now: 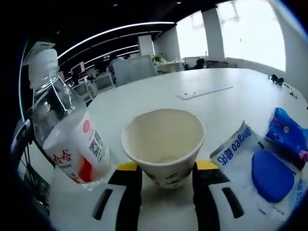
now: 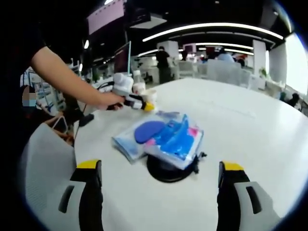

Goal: Arrange the tabletop items into an orderly group along one side of the table until the central work area is clear of visible clutter.

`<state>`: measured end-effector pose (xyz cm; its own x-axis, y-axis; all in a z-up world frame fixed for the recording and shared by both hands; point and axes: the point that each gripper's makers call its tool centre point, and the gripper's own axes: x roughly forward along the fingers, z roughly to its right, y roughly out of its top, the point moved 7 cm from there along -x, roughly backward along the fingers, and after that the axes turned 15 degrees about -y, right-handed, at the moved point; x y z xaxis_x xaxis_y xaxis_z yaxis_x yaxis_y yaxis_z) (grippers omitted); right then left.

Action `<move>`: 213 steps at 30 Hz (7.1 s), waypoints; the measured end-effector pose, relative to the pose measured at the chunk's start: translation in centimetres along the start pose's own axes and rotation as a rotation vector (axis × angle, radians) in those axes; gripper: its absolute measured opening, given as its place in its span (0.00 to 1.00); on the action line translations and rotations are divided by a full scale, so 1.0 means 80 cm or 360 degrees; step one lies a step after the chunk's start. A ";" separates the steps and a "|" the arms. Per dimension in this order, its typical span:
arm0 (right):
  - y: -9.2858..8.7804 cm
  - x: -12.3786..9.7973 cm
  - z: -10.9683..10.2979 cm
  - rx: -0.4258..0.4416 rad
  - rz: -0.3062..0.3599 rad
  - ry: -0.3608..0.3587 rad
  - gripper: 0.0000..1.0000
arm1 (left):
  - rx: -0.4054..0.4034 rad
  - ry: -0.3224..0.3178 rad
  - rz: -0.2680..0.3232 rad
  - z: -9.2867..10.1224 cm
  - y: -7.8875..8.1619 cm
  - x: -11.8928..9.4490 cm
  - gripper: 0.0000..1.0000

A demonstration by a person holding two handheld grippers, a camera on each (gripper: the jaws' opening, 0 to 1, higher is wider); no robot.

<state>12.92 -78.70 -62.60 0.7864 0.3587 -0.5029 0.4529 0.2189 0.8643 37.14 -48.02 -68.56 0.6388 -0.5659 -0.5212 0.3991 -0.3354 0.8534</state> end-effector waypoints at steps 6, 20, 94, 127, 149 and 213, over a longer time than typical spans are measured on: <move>-0.003 -0.003 0.004 0.0024 0.0000 -0.0015 0.99 | 0.0000 -0.0007 -0.0012 -0.004 0.000 0.001 0.40; 0.002 0.000 0.004 0.0036 0.0021 -0.0009 0.98 | -0.0013 -0.0006 -0.0035 0.003 -0.005 -0.009 0.44; 0.056 -0.018 -0.006 -0.0027 0.0254 0.0024 0.86 | 0.0008 -0.0290 -0.0015 0.107 0.016 -0.105 0.97; 0.039 -0.022 0.000 -0.0178 0.0158 0.0007 0.63 | 0.0207 -0.0446 -0.0077 0.169 0.015 -0.127 0.95; 0.025 -0.012 0.000 -0.0213 0.0092 0.0052 0.37 | 0.0268 -0.0619 -0.0086 0.212 0.020 -0.110 0.88; -0.017 0.051 0.026 -0.0286 -0.0103 0.0110 0.17 | 0.0317 -0.0981 -0.0238 0.279 0.003 -0.046 0.36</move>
<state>16.40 -79.42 -65.82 0.7246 0.3986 -0.5623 0.4145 0.3998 0.8175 20.20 -62.80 -66.13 0.0692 -0.8099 -0.5825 0.2871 -0.5430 0.7891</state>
